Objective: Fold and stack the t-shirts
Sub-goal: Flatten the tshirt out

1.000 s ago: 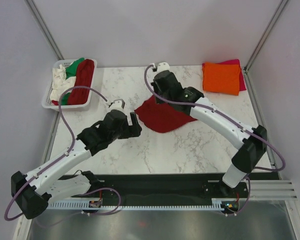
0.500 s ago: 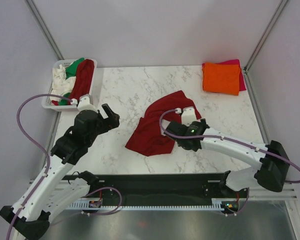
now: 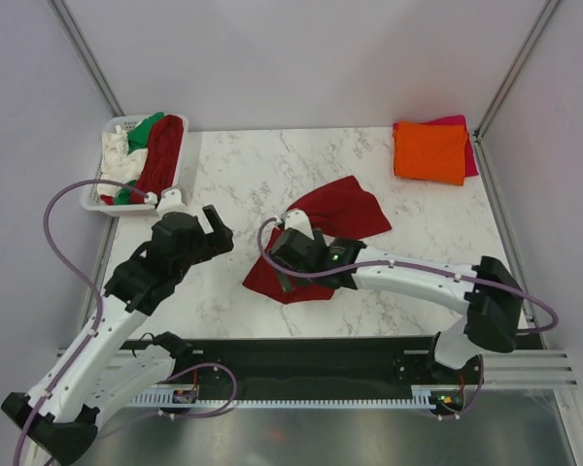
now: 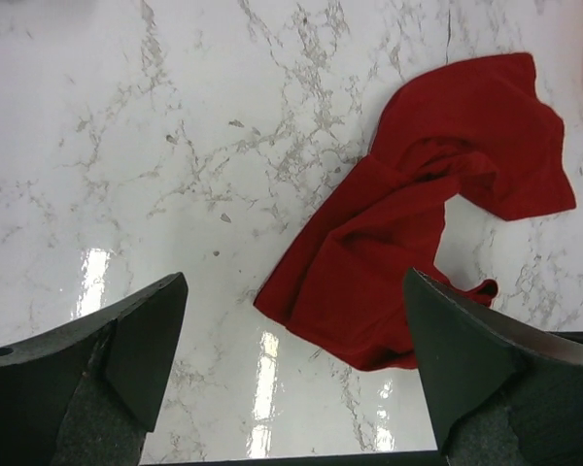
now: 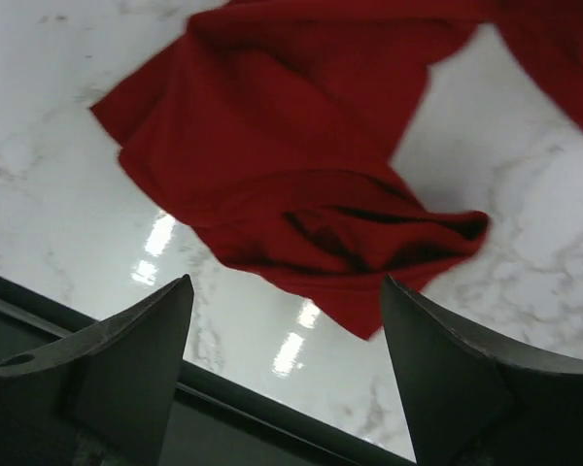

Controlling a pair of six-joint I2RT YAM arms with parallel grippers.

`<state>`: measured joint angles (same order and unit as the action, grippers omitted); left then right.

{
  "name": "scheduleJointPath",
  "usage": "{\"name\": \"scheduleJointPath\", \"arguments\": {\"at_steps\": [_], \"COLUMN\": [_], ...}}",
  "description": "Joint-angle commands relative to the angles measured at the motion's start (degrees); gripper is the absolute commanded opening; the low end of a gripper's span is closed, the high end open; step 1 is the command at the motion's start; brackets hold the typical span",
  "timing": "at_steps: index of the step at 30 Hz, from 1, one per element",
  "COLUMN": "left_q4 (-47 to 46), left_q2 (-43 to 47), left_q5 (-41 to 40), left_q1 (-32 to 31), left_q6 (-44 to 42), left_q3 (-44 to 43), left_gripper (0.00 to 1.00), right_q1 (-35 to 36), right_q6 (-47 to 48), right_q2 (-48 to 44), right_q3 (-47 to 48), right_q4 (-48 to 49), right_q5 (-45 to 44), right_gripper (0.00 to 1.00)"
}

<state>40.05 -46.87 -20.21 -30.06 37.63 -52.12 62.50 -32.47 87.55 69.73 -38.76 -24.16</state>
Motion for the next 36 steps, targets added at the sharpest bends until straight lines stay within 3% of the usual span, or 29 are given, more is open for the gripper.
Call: {"name": "scheduleJointPath", "arguments": {"at_steps": [1,8,11,16,19,20,22,23,28,33,36], "left_q4": [3.26,9.78,11.71,13.12,13.03,13.12,13.03,12.95,12.95,12.95,12.86], "left_q2": [5.91,12.68,15.05,16.9,17.08,17.08,16.9,16.81,15.76,14.79,13.74], "left_q5": [-6.49,-10.47,-10.73,-10.82,-11.25,-11.43,-11.87,-12.05,-12.05,-11.87,-11.44], "left_q1": [0.71,1.15,1.15,1.15,1.15,1.15,1.15,1.15,1.15,1.15,1.15], "left_q6": [-2.91,-3.53,-2.83,-2.12,-2.12,-2.03,-1.94,-1.86,-1.68,-2.03,-2.03], "left_q3": [-2.2,-1.5,-0.71,0.09,0.0,0.35,0.61,0.7,0.97,0.88,0.53], "left_gripper": [1.0,1.0,1.0,1.0,1.0,1.0,1.0,1.0,1.0,1.0,1.0], "right_q1": [0.87,0.87,0.87,0.87,0.78,0.87,0.78,0.78,0.0,-5.1,-10.97], "right_q6": [2.06,-0.05,-0.05,0.56,0.91,1.09,1.09,1.0,1.09,0.92,0.22], "right_q2": [5.43,20.09,24.93,30.66,33.12,33.65,33.04,31.21,18.06,1.16,-8.34], "right_q3": [5.76,12.96,15.33,19.29,19.74,19.65,19.65,19.39,18.96,8.95,1.13], "right_q4": [8.7,10.55,11.6,11.08,9.5,9.15,8.62,8.09,1.51,-0.17,-1.49], "right_q5": [7.29,6.67,7.02,5.19,2.72,2.46,2.02,1.67,-5.52,-1.25,-0.01], "right_gripper": [0.85,0.84,0.88,0.87,0.59,0.3,0.05,0.0,0.0,0.37,0.39]}}
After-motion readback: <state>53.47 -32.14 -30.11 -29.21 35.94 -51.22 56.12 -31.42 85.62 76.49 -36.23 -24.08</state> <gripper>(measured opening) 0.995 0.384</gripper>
